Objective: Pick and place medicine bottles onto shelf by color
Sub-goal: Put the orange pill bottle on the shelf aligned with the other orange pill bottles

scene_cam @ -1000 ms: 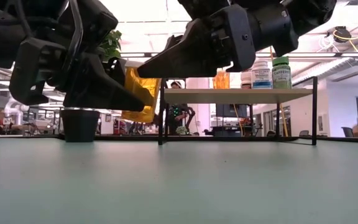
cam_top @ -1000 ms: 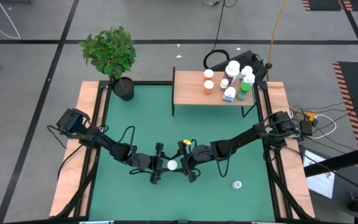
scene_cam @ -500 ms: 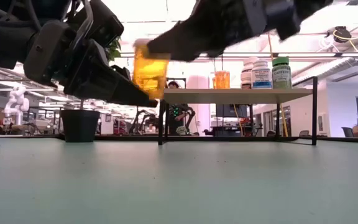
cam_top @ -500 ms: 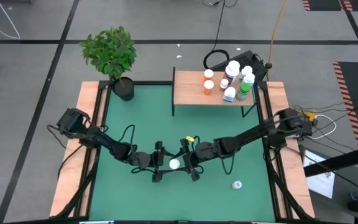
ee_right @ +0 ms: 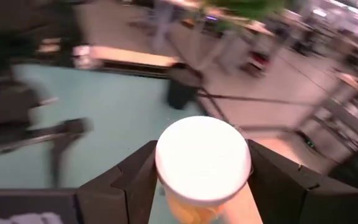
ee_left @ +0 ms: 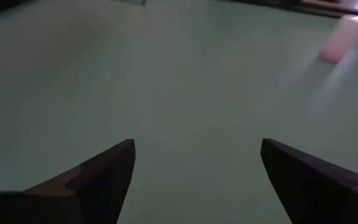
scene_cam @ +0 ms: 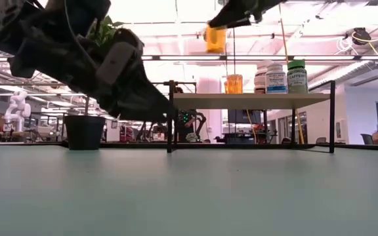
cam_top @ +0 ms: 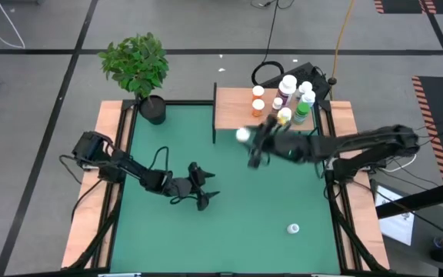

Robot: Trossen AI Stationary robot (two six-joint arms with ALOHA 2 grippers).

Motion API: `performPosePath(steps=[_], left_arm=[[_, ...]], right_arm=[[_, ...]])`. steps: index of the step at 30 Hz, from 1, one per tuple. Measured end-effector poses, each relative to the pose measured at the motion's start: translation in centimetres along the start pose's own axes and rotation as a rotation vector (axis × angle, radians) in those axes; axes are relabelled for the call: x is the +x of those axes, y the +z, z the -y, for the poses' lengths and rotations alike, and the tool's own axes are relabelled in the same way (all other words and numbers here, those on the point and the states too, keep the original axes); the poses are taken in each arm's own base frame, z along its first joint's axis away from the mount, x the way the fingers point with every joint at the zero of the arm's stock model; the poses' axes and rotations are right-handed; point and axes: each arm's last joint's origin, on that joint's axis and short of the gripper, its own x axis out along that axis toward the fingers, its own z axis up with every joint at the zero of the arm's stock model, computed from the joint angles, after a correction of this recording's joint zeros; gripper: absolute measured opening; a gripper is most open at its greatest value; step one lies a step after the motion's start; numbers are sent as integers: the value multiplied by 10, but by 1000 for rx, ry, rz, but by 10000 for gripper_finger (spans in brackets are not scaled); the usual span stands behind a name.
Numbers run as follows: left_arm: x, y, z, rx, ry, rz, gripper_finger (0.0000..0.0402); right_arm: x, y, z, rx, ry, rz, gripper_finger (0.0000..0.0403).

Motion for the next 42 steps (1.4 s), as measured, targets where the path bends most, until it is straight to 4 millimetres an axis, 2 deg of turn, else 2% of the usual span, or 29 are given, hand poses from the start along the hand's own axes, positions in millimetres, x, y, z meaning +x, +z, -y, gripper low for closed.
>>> performPosePath(steps=[5, 9, 23, 34, 42], left_arm=[[0, -3, 0, -16, 5, -22, 351], [-2, -3, 3, -12, -5, -24, 351], [-2, -4, 2, -10, -1, -34, 351], [-2, -5, 2, -9, 2, -42, 351], [-2, -5, 2, -6, 1, -42, 351]], right_arm=[[2, -8, 52, 87, -151, -86, 207], [8, -23, 72, 174, -223, -187, 207], [27, -47, 84, 237, -254, -333, 209], [35, -55, 98, 304, -270, -353, 210], [37, -57, 104, 340, -199, -355, 248]])
